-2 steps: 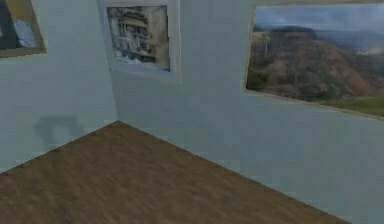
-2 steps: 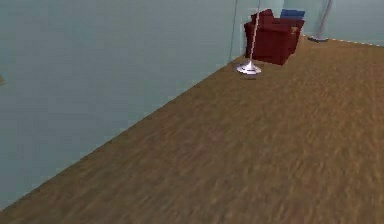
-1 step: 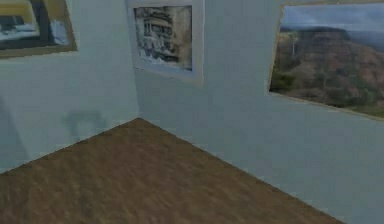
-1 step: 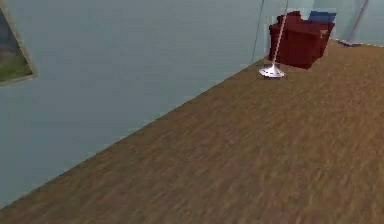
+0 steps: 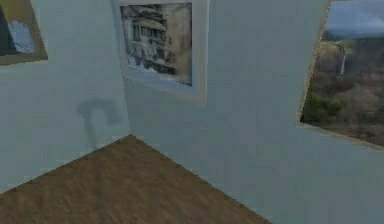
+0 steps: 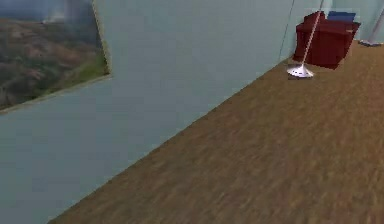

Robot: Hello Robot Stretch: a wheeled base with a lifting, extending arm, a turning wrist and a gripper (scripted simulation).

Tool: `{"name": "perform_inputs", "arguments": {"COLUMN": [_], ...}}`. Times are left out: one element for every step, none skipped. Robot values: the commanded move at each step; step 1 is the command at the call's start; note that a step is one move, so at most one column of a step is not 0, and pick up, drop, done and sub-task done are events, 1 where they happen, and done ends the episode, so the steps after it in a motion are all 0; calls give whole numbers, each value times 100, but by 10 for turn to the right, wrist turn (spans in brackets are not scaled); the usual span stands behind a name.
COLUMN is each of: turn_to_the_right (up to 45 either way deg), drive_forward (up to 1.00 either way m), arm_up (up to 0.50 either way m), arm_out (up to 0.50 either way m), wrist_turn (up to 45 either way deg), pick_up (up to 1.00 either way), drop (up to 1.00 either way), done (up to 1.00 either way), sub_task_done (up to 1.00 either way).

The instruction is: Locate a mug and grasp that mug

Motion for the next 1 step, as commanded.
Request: {"name": "perform_inputs", "arguments": {"turn_to_the_right": [-450], "drive_forward": [0], "arm_up": [0], "arm_out": [0], "wrist_turn": [0], "pick_up": [0], "drop": [0], "done": [0], "sub_task_done": [0]}}
